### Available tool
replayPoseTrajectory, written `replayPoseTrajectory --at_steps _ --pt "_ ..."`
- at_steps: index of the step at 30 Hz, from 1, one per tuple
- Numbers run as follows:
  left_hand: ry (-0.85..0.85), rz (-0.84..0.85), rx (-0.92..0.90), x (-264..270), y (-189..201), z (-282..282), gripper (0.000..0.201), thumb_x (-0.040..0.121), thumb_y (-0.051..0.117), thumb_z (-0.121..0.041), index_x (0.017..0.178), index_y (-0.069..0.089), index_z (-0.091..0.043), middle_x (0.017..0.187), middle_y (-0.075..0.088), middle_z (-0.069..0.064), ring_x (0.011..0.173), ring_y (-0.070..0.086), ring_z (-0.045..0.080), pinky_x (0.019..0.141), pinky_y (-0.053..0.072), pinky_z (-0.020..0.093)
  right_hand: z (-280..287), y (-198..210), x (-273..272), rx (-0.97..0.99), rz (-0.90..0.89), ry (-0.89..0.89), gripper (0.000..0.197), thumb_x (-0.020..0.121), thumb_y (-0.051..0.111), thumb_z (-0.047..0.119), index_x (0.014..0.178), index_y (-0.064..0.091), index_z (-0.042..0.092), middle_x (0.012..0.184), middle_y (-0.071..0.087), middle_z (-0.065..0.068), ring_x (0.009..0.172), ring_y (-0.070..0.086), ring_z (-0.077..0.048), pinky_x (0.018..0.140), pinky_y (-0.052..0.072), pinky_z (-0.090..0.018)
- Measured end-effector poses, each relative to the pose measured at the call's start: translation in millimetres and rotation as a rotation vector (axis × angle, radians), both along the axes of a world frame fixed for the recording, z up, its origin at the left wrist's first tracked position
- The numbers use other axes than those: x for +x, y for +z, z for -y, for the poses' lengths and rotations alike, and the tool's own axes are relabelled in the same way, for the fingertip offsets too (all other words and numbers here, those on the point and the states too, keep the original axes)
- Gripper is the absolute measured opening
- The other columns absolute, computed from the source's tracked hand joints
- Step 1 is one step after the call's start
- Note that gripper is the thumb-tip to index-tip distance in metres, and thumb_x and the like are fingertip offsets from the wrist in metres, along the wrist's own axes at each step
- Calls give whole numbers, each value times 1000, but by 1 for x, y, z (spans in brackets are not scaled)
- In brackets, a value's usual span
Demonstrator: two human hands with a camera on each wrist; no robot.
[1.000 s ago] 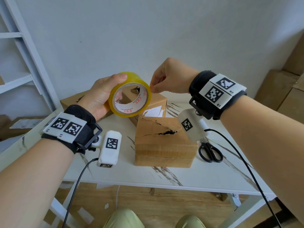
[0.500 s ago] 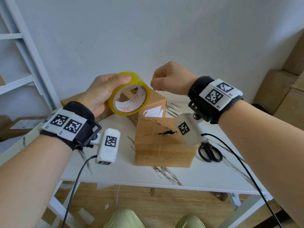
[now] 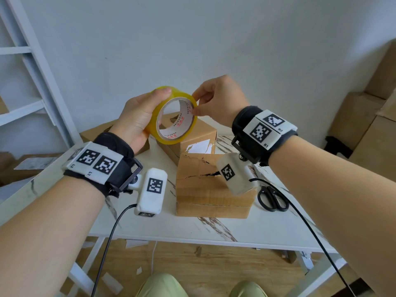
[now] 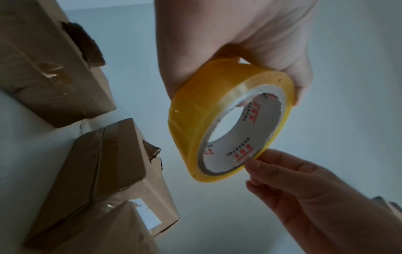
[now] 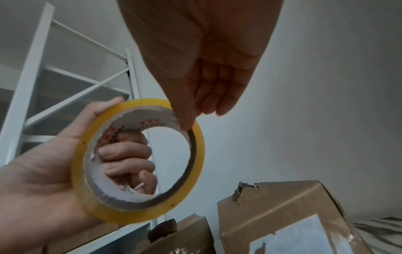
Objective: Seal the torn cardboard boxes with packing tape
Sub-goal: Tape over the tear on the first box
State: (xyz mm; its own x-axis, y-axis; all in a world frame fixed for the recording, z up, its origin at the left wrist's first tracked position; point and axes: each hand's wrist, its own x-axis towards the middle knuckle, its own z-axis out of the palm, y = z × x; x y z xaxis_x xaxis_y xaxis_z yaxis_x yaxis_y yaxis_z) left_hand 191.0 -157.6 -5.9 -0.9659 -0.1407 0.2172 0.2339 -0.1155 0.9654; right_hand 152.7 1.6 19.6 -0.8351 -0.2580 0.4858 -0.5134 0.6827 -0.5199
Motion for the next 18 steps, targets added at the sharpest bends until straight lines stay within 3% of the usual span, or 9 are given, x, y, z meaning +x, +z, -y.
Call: replayPoseTrajectory --at_steps 5,9,14,18 --pt "-24 -8 22 5 3 -7 51 89 59 -23 39 63 -25 38 51 -11 36 47 0 42 39 11 4 1 1 58 -6 -1 33 70 80 24 101 67 20 75 55 8 69 51 -10 60 40 -19" --pt "-3 -21 -15 8 5 -9 24 89 59 -22 64 58 -21 38 51 -12 36 48 0 42 39 11 5 2 1 88 -27 -24 32 72 79 26 101 67 18 67 49 11 62 46 -6 54 36 -16" --pt "-14 -22 -35 9 5 -8 33 88 60 -22 55 62 -23 40 53 -11 37 49 0 43 41 12 5 -1 1 91 -20 -25 34 72 79 26 103 66 20 66 47 11 60 43 -1 53 35 -15" --pt "-14 -19 -58 8 3 -5 24 89 59 -23 65 59 -21 40 53 -12 37 49 0 43 41 11 5 -1 2 105 -11 -19 34 71 80 26 103 67 21 66 48 12 59 43 -1 52 34 -14"
